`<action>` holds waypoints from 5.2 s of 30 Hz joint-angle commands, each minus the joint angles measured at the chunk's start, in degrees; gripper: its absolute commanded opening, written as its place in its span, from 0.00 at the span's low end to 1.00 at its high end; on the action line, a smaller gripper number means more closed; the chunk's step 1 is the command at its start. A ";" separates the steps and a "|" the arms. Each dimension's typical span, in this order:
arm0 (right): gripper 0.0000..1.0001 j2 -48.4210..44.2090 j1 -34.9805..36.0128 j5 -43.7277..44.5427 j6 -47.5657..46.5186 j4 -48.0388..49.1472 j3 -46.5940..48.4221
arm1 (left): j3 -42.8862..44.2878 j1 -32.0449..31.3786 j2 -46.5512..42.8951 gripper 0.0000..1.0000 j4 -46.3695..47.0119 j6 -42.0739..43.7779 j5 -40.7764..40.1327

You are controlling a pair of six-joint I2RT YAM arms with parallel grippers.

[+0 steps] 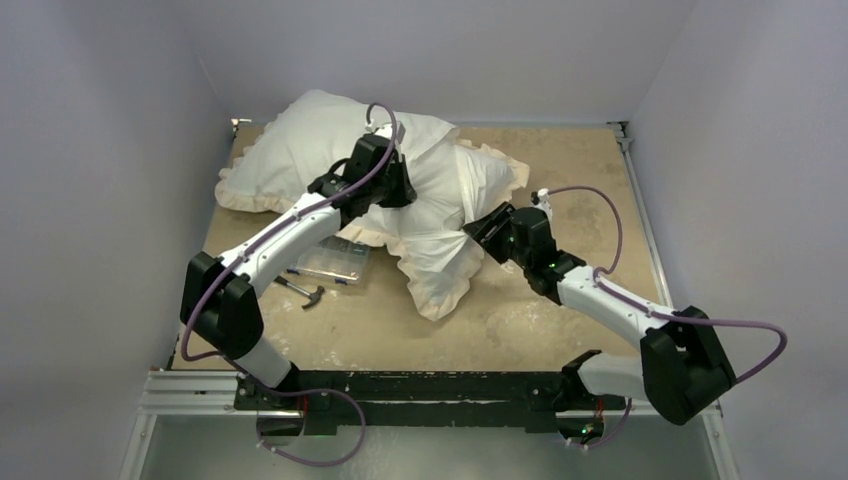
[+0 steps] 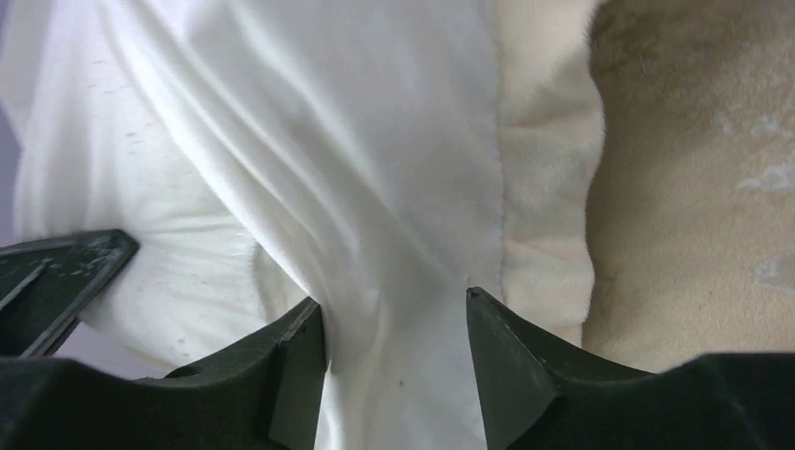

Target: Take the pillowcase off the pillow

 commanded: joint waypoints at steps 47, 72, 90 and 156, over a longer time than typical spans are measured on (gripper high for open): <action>0.18 4.97 10.49 7.18 8.69 -16.94 3.21 | 23.99 3.02 14.22 0.00 9.13 -6.21 -4.51; 0.18 -0.69 10.50 5.51 8.72 -12.90 1.14 | 21.72 12.72 4.45 0.00 5.69 -8.93 14.50; 0.81 6.77 10.57 20.13 -9.74 -27.73 30.86 | -11.74 11.77 -14.73 0.00 4.84 -5.38 19.69; 0.05 9.49 -8.72 22.83 -12.10 -21.27 19.87 | -12.37 11.53 -25.57 0.00 -7.34 0.03 4.46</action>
